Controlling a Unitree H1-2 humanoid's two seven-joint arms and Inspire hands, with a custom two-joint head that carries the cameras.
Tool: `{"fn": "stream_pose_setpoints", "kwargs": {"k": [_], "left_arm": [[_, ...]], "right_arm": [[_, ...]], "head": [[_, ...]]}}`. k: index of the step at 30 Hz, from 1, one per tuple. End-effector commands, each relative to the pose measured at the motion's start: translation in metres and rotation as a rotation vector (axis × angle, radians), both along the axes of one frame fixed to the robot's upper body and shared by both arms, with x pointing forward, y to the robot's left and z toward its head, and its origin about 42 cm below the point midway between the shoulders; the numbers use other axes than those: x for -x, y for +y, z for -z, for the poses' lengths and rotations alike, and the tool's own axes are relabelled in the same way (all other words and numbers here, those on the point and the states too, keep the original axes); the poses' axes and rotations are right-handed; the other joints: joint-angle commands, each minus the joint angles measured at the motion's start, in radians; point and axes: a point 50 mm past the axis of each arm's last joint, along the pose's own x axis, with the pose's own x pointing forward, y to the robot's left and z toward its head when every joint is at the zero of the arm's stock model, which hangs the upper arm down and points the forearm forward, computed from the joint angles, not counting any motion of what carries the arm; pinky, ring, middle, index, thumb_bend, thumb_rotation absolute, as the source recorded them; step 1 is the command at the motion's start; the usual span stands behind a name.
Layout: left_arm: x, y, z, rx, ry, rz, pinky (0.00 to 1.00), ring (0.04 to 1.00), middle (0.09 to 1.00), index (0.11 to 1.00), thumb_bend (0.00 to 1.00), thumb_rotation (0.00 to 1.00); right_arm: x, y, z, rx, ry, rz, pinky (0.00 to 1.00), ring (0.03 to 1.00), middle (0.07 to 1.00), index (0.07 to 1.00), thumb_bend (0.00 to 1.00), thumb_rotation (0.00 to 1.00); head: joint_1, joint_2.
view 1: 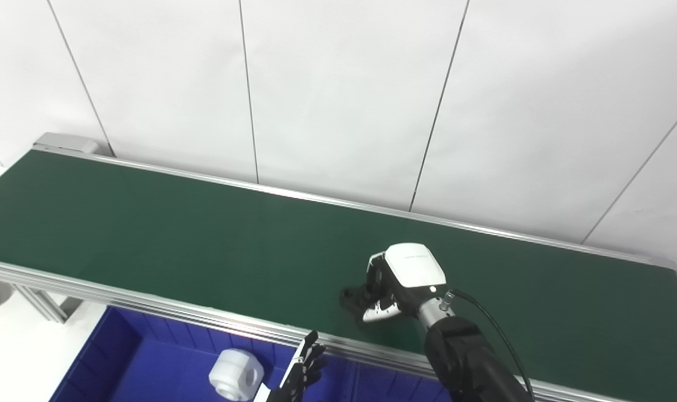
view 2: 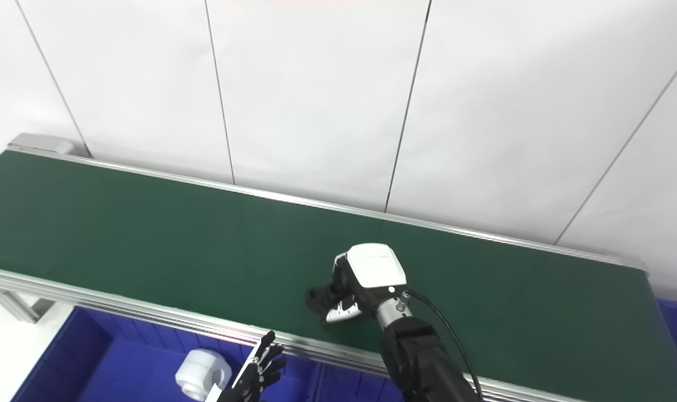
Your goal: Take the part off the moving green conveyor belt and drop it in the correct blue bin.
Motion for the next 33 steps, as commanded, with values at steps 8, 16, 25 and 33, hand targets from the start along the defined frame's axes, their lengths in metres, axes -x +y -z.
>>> {"fn": "stream_pose_setpoints", "kwargs": {"k": [8,16,25,33], "left_arm": [[-0.002,-0.018,-0.013,0.067,-0.033,0.025,0.92,0.929,0.961,1.000,0.66,0.87],[-0.003,-0.017,-0.011,0.066,-0.030,0.033,0.91,0.928,0.961,1.000,0.65,0.86],[-0.004,-0.014,-0.010,0.060,-0.033,0.037,0.90,0.923,0.958,1.000,0.65,0.87],[-0.006,-0.011,-0.006,0.051,-0.035,0.040,0.90,0.919,0.957,1.000,0.65,0.87]], "right_arm": [[0.014,-0.011,0.035,0.045,0.081,0.042,0.17,0.239,0.322,0.478,0.51,0.14],[0.014,-0.009,0.037,0.025,0.070,0.035,0.16,0.219,0.298,0.475,0.51,0.13],[0.015,-0.016,0.035,-0.083,0.041,0.040,0.21,0.262,0.329,0.476,0.51,0.13],[0.017,-0.018,0.014,-0.202,-0.083,0.015,0.23,0.287,0.374,0.489,0.50,0.14]], "head": [[0.001,-0.002],[-0.004,-0.006],[-0.009,-0.010],[-0.014,-0.017]]}}
